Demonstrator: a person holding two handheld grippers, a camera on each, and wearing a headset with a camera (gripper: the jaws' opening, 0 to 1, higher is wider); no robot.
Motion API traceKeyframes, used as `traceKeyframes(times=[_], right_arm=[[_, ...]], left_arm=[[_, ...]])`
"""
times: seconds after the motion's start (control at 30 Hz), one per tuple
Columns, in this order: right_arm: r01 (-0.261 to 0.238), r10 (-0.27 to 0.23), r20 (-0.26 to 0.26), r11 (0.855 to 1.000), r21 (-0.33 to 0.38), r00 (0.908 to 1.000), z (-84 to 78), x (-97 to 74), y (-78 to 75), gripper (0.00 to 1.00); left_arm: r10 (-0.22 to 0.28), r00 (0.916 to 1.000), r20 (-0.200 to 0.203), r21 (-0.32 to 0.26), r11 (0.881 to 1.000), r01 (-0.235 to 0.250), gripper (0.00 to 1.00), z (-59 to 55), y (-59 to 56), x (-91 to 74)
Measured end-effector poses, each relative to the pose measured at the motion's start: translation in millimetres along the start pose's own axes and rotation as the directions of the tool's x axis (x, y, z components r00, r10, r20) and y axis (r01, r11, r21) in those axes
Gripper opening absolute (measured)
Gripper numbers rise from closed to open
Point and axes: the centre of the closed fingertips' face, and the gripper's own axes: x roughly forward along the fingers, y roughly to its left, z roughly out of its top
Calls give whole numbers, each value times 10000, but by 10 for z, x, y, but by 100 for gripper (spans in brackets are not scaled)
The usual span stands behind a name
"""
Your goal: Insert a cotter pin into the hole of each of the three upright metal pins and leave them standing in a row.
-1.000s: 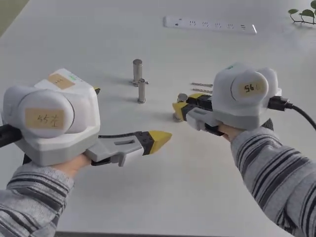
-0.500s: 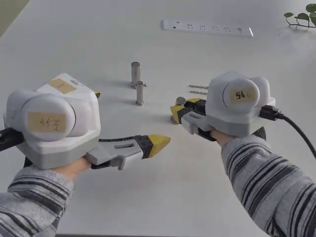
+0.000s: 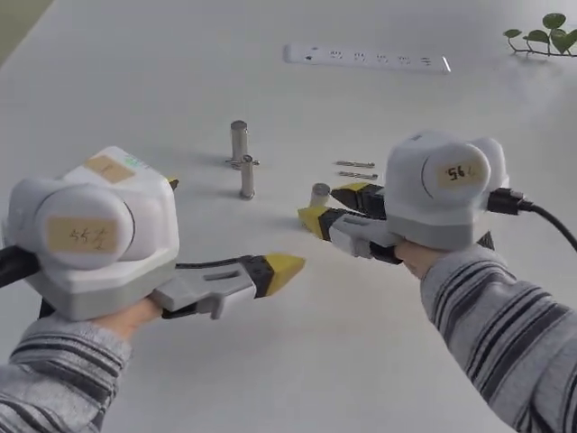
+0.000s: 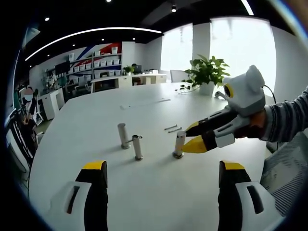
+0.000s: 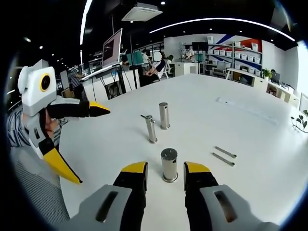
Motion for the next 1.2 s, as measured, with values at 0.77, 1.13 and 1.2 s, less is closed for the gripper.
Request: traceKeyframes(times=[0.77,1.13,1.2], right_arm=[[-541,446,-1717,9972,-512,9841,-188,-136,-589,26],[-1088,902,-2469,9921,-630,9648,-99,18,-800,23],[-1190,984,-2630,9908,-637,9598,-104,48,-829,22]], left_arm=[[38,9999,-134,-73,10000,-39,97,-35,4,8],[28,9999,-148,-128,9999,-30,96,-60,19,8],[31,9999,-163,-155,9999,-34,95,-68,22,6]])
